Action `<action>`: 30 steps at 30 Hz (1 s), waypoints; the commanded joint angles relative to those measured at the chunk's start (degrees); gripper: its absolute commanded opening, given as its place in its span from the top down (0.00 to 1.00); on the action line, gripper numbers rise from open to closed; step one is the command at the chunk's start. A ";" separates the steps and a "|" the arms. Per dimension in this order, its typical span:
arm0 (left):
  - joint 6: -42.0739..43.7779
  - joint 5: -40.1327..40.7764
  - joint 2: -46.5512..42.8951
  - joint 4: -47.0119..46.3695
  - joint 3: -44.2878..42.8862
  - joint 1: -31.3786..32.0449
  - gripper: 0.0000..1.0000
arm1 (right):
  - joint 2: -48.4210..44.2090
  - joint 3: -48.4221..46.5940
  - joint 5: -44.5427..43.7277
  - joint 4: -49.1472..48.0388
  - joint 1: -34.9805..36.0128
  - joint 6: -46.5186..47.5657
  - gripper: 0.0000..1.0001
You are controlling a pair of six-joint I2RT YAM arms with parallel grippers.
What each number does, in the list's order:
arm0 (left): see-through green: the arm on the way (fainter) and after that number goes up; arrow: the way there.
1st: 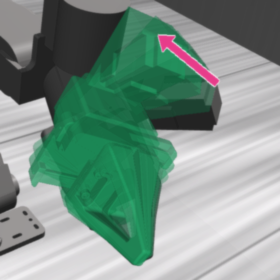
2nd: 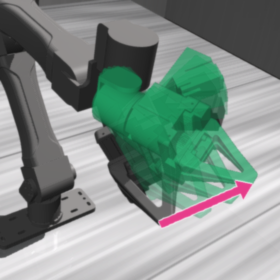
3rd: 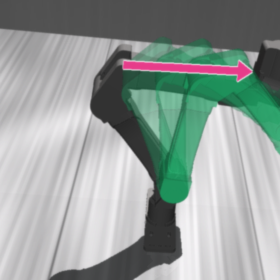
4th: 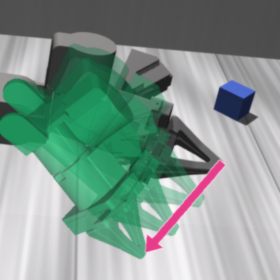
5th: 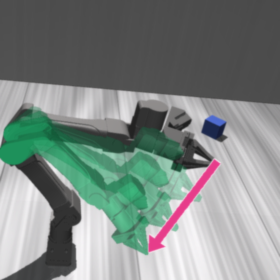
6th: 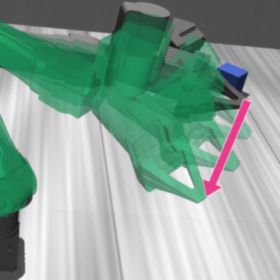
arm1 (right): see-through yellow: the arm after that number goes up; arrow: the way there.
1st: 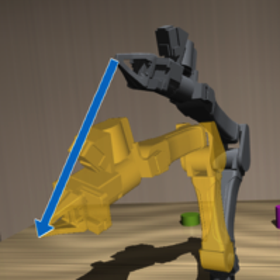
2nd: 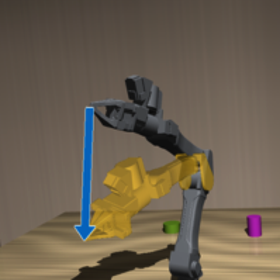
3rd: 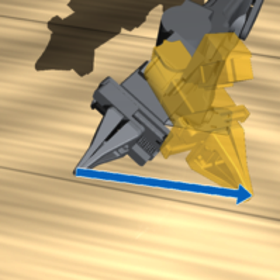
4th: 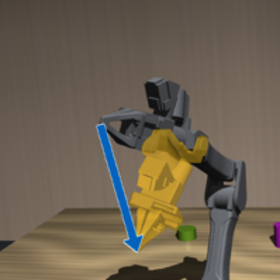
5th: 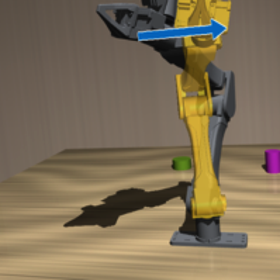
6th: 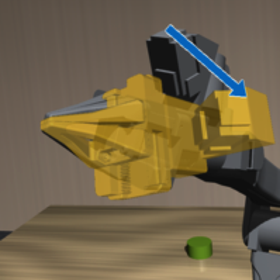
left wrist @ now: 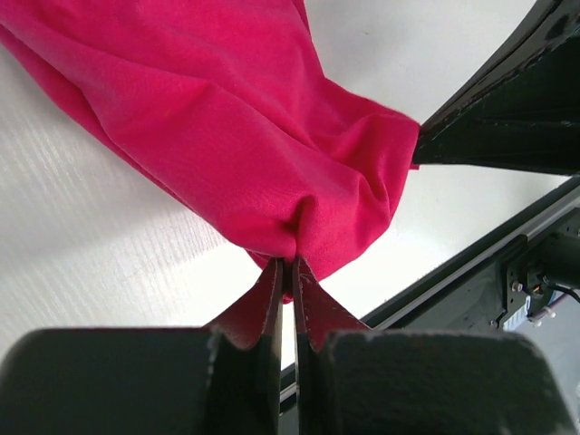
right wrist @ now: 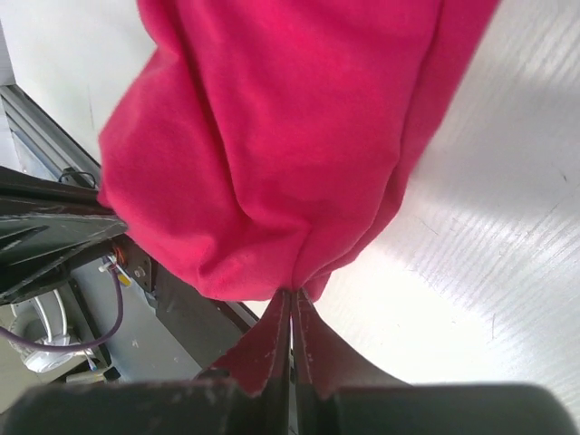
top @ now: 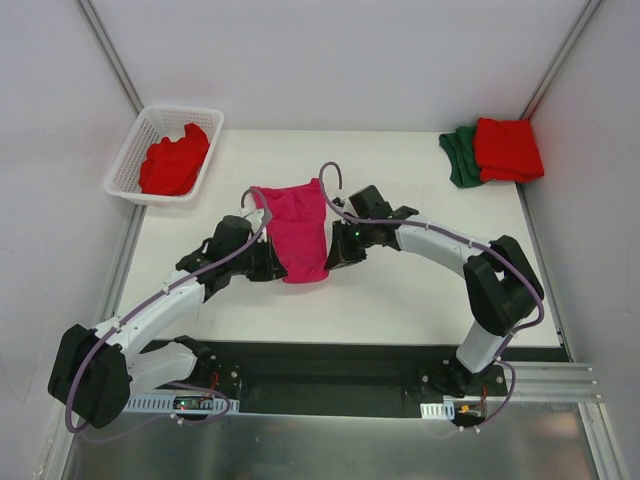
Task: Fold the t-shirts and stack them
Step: Grab one side of the 2/3 rectangular tshirt with both arms, then fold the long partially folded tshirt into a neat square
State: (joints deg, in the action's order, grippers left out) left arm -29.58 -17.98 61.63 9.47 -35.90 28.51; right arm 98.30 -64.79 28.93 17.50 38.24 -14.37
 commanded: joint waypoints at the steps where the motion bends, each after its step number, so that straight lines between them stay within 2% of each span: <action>1: 0.40 -0.13 -1.51 2.13 -2.59 0.40 1.00 | -2.68 -4.46 -0.36 2.28 -0.53 1.54 0.99; 12: 1.11 4.44 -1.95 3.62 -5.76 0.40 1.00 | -0.22 -14.56 -1.59 5.44 -4.49 3.73 0.99; 21: 3.04 11.64 -1.60 5.11 -9.45 0.14 1.00 | 4.09 -19.05 -0.71 6.15 -6.69 4.97 0.99; 30: 5.15 13.50 0.77 5.64 -12.00 -2.23 1.00 | 7.34 -24.14 -0.28 6.23 -8.53 5.49 0.99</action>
State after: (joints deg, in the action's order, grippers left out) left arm -26.87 -6.81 61.80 13.30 -45.47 27.90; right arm 105.08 -84.07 29.32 24.14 31.53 -10.33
